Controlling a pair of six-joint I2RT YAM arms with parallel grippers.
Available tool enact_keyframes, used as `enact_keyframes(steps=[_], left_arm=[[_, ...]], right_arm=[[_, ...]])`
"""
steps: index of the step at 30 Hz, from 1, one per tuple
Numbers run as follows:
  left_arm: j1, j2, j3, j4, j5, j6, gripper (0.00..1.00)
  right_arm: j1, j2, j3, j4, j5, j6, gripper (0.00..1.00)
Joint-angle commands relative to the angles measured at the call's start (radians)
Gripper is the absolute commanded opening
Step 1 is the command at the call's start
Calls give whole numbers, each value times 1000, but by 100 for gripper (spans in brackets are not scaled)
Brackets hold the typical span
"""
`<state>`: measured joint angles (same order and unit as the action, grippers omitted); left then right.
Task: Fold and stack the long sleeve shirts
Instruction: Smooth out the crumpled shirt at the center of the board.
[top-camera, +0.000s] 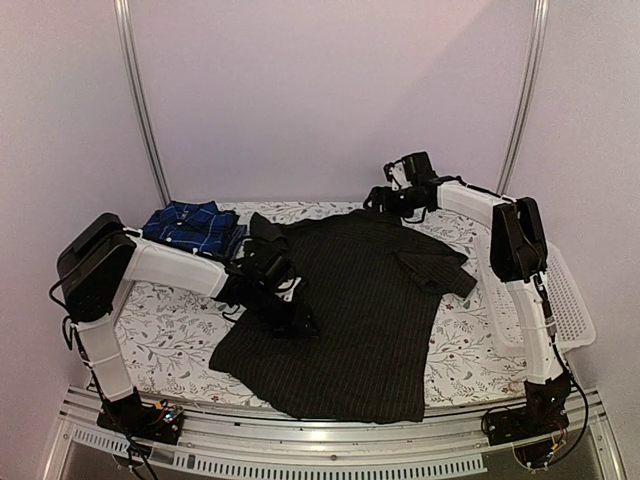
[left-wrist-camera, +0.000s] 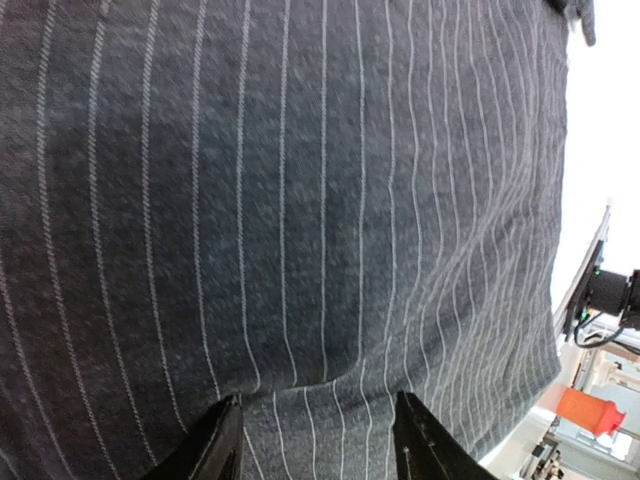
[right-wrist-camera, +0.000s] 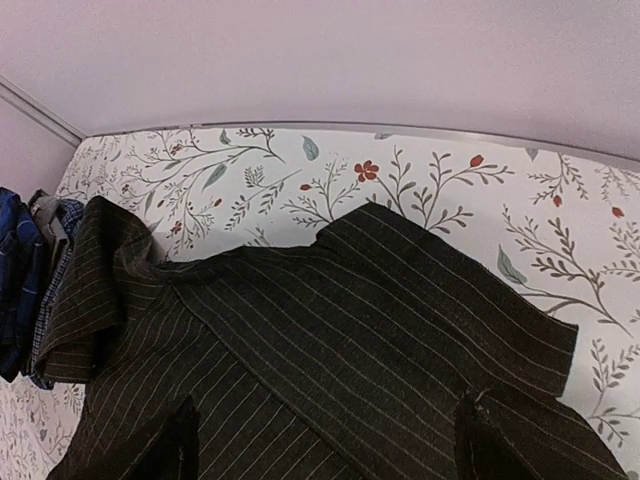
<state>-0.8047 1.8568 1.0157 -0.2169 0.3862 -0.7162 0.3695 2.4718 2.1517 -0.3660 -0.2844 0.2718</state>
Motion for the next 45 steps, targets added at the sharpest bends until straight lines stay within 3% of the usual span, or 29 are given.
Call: enact_keyframes(steps=[1, 12, 19, 26, 31, 45], left_arm=[[76, 51, -8, -11, -24, 51, 52], [129, 70, 45, -79, -37, 115, 52], [94, -26, 129, -154, -69, 147, 52], [-77, -31, 236, -180, -49, 128, 52], [-180, 69, 246, -127, -3, 89, 52], [-209, 73, 85, -146, -43, 70, 52]], right_arm=[[32, -229, -184, -62, 105, -55, 86], [70, -727, -850, -39, 316, -43, 83], [101, -915, -1106, -35, 446, 1, 79], [106, -978, -1187, -32, 452, 28, 76], [107, -960, -1195, -49, 510, 30, 76], [69, -869, -1238, -19, 543, 42, 77]])
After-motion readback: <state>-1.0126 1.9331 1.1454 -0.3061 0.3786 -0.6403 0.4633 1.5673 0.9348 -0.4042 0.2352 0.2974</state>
